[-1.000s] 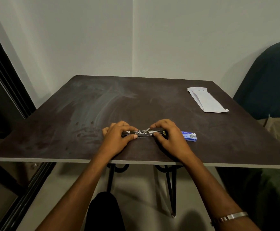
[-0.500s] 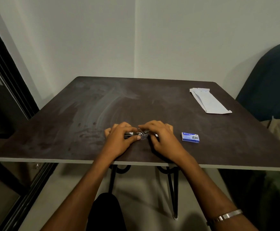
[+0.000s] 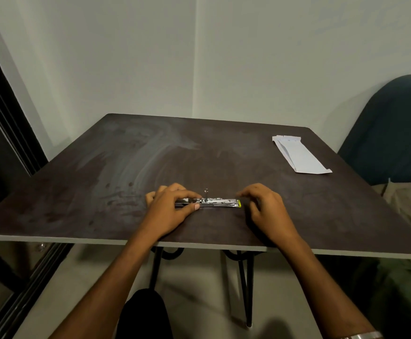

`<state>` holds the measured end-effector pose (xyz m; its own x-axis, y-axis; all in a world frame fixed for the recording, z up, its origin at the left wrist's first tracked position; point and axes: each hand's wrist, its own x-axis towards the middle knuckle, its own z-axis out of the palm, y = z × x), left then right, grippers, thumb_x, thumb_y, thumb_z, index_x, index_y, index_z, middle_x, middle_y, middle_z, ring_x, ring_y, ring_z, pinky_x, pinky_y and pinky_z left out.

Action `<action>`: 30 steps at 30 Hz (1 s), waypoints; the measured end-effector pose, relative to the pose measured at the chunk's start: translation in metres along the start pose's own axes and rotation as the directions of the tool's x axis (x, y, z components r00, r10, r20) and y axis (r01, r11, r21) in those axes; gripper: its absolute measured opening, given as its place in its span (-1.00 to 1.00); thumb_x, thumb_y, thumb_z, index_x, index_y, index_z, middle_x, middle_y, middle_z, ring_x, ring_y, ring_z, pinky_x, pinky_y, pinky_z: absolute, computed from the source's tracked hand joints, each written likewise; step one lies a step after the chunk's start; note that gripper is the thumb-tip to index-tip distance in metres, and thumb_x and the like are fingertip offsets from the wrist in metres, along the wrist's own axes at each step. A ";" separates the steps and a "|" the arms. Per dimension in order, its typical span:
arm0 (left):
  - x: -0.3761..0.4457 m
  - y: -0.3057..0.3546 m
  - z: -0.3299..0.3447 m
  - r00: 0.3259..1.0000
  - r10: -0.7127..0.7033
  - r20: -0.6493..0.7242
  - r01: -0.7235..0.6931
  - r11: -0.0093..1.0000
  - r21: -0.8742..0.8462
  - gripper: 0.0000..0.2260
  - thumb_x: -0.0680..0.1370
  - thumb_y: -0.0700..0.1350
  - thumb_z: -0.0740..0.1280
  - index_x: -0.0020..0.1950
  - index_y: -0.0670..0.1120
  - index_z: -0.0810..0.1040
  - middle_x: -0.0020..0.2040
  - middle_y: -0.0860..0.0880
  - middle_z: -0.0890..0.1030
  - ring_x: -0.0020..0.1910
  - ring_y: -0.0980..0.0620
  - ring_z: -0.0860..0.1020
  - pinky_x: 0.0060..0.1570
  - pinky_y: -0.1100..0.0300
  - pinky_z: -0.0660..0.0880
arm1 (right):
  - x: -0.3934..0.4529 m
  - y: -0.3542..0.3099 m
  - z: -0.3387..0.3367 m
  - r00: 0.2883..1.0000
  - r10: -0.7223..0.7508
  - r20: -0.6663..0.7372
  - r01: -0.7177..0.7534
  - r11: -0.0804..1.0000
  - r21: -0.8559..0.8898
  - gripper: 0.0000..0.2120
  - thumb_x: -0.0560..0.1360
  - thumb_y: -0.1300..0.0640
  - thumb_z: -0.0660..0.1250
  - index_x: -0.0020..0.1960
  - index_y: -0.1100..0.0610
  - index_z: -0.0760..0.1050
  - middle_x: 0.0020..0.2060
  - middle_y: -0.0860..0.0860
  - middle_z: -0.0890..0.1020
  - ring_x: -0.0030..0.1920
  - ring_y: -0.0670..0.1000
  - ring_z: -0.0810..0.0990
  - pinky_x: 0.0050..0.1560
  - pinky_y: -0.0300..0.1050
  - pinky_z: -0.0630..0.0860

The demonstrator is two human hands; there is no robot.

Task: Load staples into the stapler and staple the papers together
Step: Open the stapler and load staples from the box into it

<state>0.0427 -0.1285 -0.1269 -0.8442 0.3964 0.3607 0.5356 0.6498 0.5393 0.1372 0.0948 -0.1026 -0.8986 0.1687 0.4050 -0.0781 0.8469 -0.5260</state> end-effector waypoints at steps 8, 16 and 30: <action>0.001 -0.002 0.000 1.000 -0.001 0.007 0.001 1.000 -0.002 -0.85 0.46 0.19 0.35 0.02 0.34 0.59 -0.02 0.25 0.52 0.08 0.22 0.35 0.06 0.16 0.06 | 0.002 0.002 -0.004 0.998 0.002 0.065 0.003 0.997 -0.078 -0.63 0.43 0.42 0.21 0.02 0.05 0.62 0.01 -0.04 0.58 0.06 0.01 0.56 0.23 0.08 0.44; 0.001 -0.002 0.001 1.000 0.005 0.005 -0.005 1.000 -0.005 -0.85 0.46 0.18 0.36 0.02 0.33 0.59 -0.03 0.26 0.52 0.08 0.23 0.36 0.04 0.17 0.04 | 0.002 -0.002 0.000 0.995 -0.036 0.093 0.049 0.989 -0.142 -0.67 0.47 0.37 0.24 0.01 0.02 0.64 0.01 -0.01 0.57 0.05 0.05 0.55 0.21 0.00 0.36; 0.001 0.000 0.001 1.000 0.000 0.008 0.000 1.000 0.011 -0.84 0.47 0.19 0.34 0.03 0.33 0.59 -0.01 0.24 0.51 0.10 0.20 0.36 0.05 0.16 0.06 | 0.020 -0.011 0.009 0.973 -0.103 0.205 0.132 0.982 -0.132 -0.69 0.48 0.34 0.21 0.04 0.05 0.61 0.03 -0.03 0.54 0.07 0.00 0.52 0.20 0.03 0.40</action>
<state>0.0419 -0.1277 -0.1275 -0.8443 0.4020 0.3543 0.5355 0.6569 0.5307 0.1163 0.0847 -0.0955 -0.9551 -0.0269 0.2952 -0.1385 0.9209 -0.3643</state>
